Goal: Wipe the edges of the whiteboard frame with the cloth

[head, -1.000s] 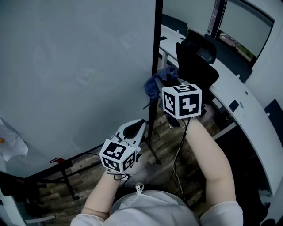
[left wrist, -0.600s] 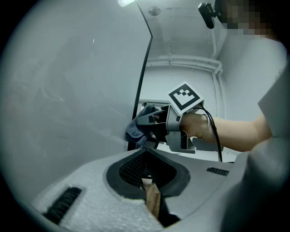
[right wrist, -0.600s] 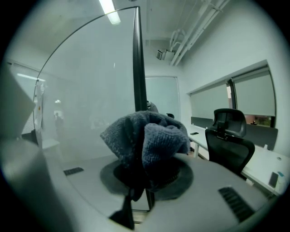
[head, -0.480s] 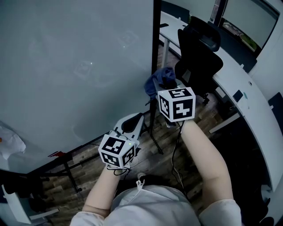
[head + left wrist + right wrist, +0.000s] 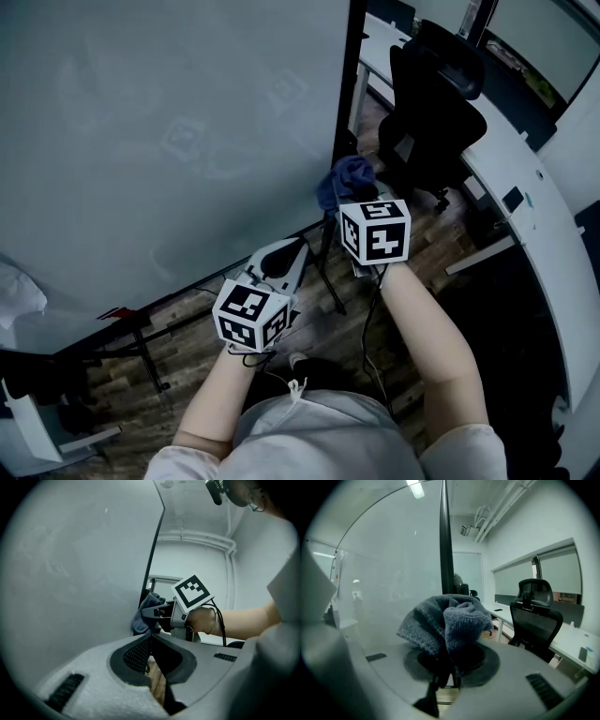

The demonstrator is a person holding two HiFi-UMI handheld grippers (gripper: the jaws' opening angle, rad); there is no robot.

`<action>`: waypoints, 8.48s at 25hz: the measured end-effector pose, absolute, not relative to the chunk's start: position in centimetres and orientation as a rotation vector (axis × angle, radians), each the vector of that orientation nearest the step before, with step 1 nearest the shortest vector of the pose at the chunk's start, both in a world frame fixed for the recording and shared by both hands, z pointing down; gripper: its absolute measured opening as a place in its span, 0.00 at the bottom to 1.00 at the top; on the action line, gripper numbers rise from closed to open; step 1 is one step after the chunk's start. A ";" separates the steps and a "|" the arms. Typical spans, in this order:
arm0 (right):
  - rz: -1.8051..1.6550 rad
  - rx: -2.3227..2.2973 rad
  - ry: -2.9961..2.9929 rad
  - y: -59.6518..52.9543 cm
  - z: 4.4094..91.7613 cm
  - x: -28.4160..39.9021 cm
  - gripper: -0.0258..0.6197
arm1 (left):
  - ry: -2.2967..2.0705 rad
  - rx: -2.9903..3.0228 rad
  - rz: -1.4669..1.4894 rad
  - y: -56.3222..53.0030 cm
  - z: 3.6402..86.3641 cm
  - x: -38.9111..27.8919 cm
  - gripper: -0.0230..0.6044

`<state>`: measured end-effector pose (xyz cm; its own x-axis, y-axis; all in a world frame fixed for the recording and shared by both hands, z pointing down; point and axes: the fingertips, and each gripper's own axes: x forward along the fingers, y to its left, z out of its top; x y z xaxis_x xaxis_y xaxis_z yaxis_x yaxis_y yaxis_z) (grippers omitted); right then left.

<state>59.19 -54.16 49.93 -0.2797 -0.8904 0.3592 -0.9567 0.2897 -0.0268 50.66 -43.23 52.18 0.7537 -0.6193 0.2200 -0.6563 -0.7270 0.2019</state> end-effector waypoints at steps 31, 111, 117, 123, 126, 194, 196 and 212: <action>0.760 1.561 -1.953 -53.9 72.8 59.7 0.16 | -0.989 2.548 0.301 -40.0 65.6 46.6 0.07; 0.302 1.139 -2.022 -32.3 72.3 -6.4 0.16 | -1.720 1.972 0.023 -13.9 64.7 -17.1 0.07; 0.297 1.117 -2.019 -31.2 72.5 -9.8 0.16 | -1.758 1.960 -0.001 -11.9 64.1 -20.5 0.07; 0.341 1.047 -2.065 -29.2 72.7 -14.8 0.16 | -1.782 1.928 -0.021 -10.3 64.6 -23.6 0.07; 0.344 0.986 -2.092 -28.0 72.9 -17.8 0.16 | -1.812 1.888 -0.045 -9.6 65.0 -25.3 0.07; 0.538 0.909 -2.175 -14.8 73.6 -50.3 0.16 | -1.693 2.007 0.149 -1.7 66.5 -52.9 0.07; 0.563 0.937 -2.172 -14.9 73.2 -49.3 0.16 | -1.669 2.032 0.156 -2.0 66.4 -52.4 0.07; 0.455 0.896 -2.517 -13.6 63.9 -35.2 0.16 | -1.648 2.238 0.116 -7.7 61.8 -40.2 0.07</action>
<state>-35.19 -13.57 63.86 -0.7001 -0.5154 0.4941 -0.6559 0.7378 -0.1597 -40.19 -7.69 61.76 0.3172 -0.9079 0.2740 -0.9374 -0.2563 0.2357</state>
